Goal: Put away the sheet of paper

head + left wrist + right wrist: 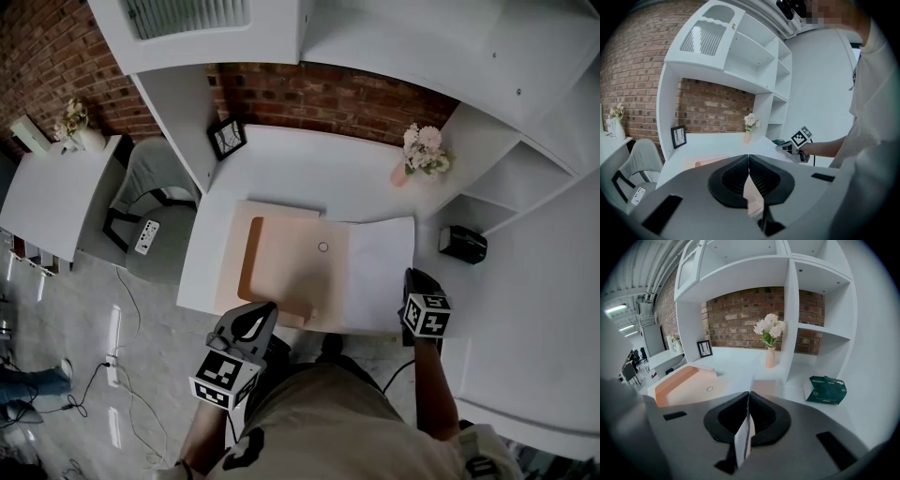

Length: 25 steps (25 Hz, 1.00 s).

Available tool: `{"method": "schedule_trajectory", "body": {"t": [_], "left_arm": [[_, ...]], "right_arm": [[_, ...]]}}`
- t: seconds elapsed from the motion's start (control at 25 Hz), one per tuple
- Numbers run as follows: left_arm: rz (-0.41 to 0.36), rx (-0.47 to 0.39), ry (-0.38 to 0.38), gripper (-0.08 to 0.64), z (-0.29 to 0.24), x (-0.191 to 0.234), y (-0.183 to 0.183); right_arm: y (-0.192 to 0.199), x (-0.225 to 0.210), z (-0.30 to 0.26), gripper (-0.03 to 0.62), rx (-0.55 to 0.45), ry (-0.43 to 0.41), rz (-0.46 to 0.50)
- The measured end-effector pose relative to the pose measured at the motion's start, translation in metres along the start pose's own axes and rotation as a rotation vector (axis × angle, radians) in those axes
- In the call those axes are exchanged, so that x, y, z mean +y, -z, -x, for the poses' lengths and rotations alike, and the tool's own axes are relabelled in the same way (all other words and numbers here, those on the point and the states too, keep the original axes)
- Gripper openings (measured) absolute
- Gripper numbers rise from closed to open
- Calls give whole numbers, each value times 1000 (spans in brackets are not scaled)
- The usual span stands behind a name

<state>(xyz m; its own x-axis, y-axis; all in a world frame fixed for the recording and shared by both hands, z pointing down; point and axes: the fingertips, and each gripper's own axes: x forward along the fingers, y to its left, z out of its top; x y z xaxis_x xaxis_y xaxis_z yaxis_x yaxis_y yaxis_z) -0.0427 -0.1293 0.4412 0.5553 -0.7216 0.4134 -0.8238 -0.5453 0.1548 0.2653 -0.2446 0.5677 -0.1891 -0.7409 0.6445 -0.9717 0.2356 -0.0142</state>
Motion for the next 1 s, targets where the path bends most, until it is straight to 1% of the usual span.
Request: {"method": "schedule_trajectory", "body": {"t": [1.0], "left_arm": [[11, -4, -8, 17, -2, 11, -1]], "right_arm": [[-10, 16, -11, 28, 4, -31, 13]]}}
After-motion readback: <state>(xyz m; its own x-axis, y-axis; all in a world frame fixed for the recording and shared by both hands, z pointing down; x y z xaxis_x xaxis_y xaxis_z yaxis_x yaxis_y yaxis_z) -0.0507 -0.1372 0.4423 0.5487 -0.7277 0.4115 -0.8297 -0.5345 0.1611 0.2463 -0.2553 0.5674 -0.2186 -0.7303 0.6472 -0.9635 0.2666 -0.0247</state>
